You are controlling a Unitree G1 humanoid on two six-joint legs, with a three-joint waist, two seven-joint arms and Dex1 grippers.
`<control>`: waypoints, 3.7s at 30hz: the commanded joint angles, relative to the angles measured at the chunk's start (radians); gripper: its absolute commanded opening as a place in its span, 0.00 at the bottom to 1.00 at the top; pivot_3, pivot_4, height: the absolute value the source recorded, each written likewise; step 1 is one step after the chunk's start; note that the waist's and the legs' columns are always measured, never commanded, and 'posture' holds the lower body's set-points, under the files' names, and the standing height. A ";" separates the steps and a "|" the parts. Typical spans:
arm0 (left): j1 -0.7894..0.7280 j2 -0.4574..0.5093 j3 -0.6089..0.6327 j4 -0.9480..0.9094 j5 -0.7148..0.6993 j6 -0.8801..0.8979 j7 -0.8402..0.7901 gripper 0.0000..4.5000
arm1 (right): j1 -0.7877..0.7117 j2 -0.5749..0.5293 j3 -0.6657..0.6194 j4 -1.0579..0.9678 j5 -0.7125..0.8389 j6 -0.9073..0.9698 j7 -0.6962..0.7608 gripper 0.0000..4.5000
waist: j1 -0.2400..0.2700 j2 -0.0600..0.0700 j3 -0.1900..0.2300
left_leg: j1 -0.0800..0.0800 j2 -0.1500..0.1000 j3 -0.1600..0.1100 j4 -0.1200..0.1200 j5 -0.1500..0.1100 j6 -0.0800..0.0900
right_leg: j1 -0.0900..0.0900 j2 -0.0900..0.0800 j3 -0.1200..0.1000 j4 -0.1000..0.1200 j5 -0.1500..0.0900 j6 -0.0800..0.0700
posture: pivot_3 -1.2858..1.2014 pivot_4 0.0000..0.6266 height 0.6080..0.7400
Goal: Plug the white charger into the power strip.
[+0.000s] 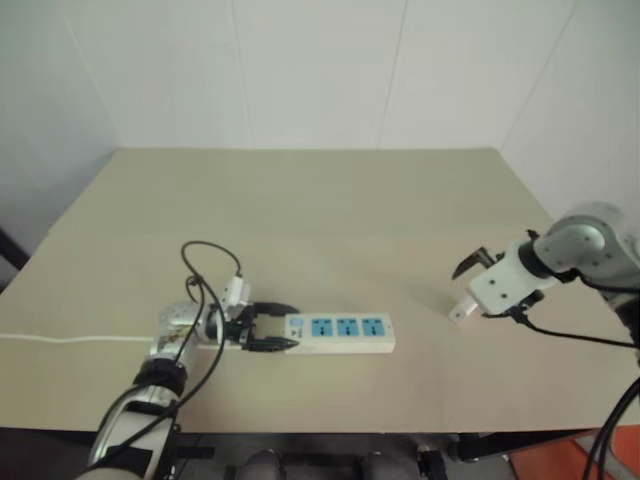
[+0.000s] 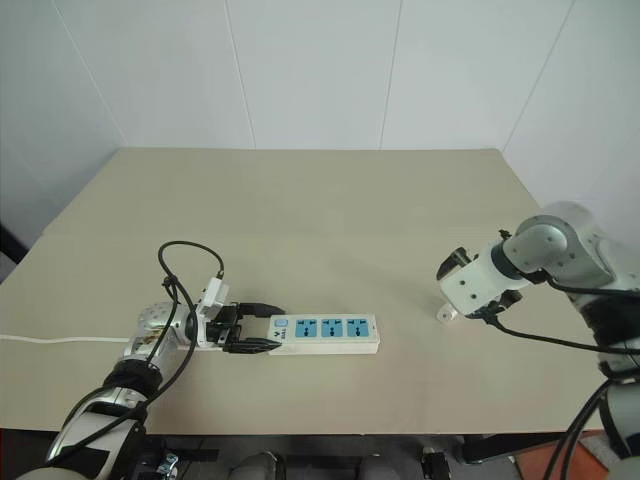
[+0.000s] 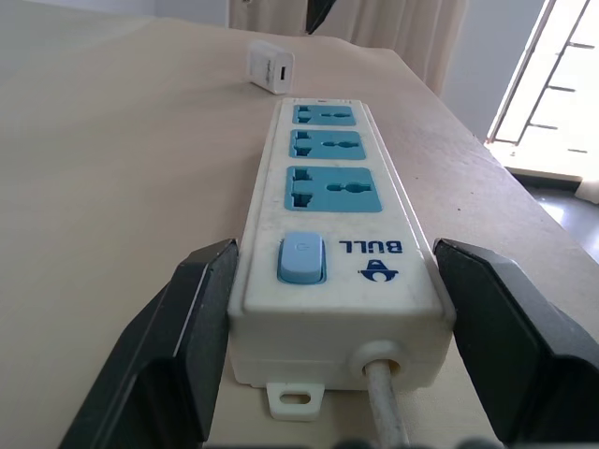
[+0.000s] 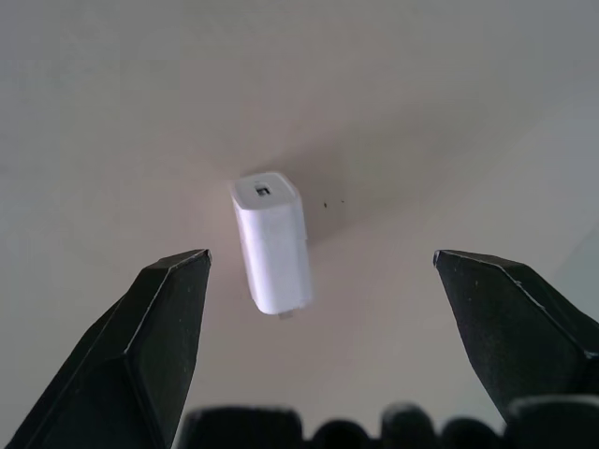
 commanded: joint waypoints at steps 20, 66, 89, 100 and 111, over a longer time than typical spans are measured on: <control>0.090 0.009 0.005 -0.116 0.034 0.021 0.030 0.70 | -0.104 0.127 0.083 0.232 -0.117 -0.158 -0.003 1.00 | -0.004 0.000 0.000 | 0.002 0.000 0.000 0.000 0.000 0.000 | 0.000 0.000 0.000 0.003 0.000 -0.002 | 0.52 0.24 1.00; 0.089 0.021 -0.007 -0.118 0.044 0.023 0.025 0.70 | 0.208 0.426 -0.409 -0.415 0.847 0.763 -0.262 0.25 | -0.001 0.001 0.000 | 0.003 0.001 -0.001 0.001 0.000 0.000 | 0.002 0.000 0.000 0.006 0.001 -0.003 | 0.52 0.24 1.00; 0.097 0.005 -0.013 -0.119 0.058 0.057 0.063 0.70 | 0.268 0.766 -0.344 -0.114 0.783 0.721 -0.104 0.25 | -0.002 0.001 0.000 | 0.003 0.001 -0.001 0.003 0.000 0.000 | 0.001 0.001 -0.001 0.008 0.001 -0.002 | 0.52 0.24 1.00; 0.107 0.016 -0.009 -0.135 0.056 0.063 0.064 0.70 | 0.269 0.823 -0.351 -0.045 0.745 0.645 -0.079 0.25 | -0.002 0.001 0.000 | 0.003 0.001 -0.001 0.003 0.000 0.000 | 0.001 0.001 -0.001 0.009 0.000 -0.002 | 0.52 0.24 1.00; 0.109 0.023 -0.010 -0.144 0.055 0.064 0.060 0.70 | 0.262 0.846 -0.356 0.040 0.704 0.596 -0.075 0.25 | -0.003 0.001 0.000 | 0.003 0.001 -0.001 0.003 0.000 0.000 | 0.001 0.001 -0.001 0.009 0.000 -0.002 | 0.52 0.24 1.00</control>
